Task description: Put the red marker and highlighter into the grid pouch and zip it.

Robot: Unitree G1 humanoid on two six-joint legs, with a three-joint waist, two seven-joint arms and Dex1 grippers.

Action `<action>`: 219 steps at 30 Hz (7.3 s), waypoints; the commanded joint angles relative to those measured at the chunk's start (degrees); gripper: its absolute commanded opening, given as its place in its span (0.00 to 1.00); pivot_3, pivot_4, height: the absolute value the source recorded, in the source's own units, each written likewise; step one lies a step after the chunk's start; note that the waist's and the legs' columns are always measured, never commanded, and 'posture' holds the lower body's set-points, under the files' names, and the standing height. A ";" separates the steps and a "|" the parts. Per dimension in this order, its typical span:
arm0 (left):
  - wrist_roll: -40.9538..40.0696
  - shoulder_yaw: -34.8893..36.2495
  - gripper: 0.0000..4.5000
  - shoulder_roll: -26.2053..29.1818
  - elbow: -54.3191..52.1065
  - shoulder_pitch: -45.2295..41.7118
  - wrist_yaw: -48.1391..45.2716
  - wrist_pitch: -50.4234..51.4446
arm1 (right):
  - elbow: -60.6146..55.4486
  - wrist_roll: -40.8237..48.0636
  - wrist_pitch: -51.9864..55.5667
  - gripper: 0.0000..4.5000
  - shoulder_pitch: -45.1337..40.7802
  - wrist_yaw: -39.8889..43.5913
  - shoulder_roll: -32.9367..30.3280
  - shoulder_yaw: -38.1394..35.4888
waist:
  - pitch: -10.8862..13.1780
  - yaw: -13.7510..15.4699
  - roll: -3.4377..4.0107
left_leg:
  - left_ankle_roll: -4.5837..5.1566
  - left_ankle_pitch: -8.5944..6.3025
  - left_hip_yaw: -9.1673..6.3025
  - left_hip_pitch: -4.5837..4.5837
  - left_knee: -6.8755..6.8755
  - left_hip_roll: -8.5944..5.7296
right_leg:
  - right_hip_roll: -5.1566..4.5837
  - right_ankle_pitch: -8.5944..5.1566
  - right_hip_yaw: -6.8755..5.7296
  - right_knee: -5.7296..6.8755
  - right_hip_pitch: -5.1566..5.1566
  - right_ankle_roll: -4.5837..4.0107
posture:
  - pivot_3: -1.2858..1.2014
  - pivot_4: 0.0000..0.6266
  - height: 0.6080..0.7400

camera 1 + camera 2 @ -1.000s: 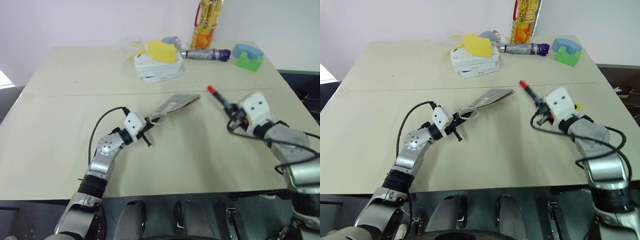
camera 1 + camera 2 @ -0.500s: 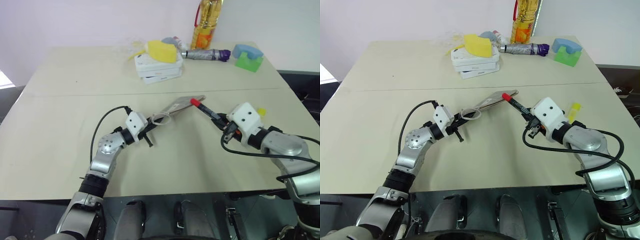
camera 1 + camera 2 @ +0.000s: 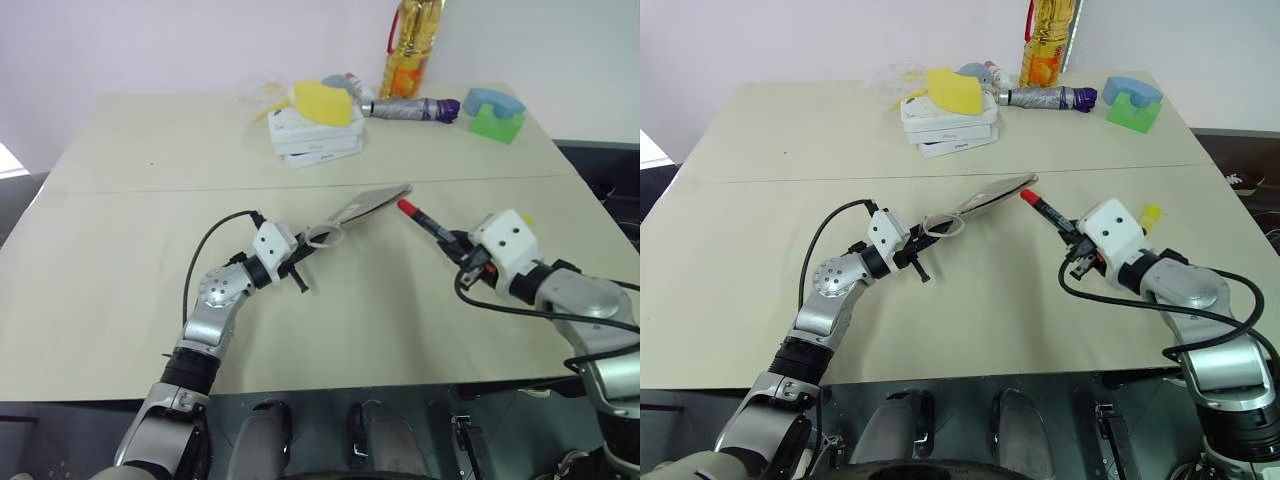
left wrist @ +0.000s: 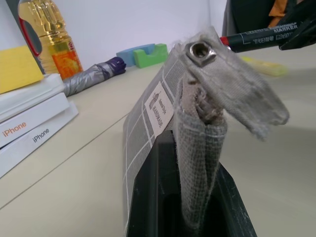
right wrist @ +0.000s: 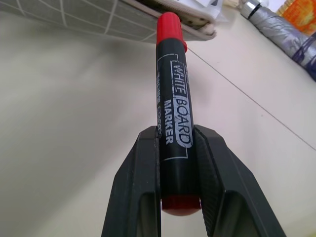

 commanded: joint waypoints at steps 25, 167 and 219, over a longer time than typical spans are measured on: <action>1.21 -0.77 0.00 0.06 -1.33 -0.19 -1.40 -2.31 | 0.71 0.22 -2.29 0.10 -1.51 0.75 -1.29 -3.17 | 0.00 0.01 0.00 | 0.00 0.00 0.00 0.00 0.01 0.00 | 0.00 0.00 0.00 0.01 0.00 0.00 | 0.52 0.24 1.00; -3.23 -4.05 0.00 4.67 -0.91 -3.90 -22.25 -5.04 | -10.99 -4.00 -6.98 0.20 0.37 17.02 -22.68 8.73 | 0.09 -0.06 0.11 | 0.02 -0.01 -0.09 0.03 0.18 -0.02 | 0.04 -0.03 0.04 0.01 0.12 0.05 | 0.52 0.24 1.00; 3.18 -1.70 0.00 -3.16 7.34 -7.73 -0.28 -12.11 | -6.02 31.94 31.66 0.67 -13.44 -27.73 39.69 -6.11 | 0.07 -0.16 0.06 | 0.02 -0.01 -0.35 0.00 0.20 -0.03 | 0.02 -0.01 0.02 0.14 0.11 0.05 | 0.52 0.24 1.00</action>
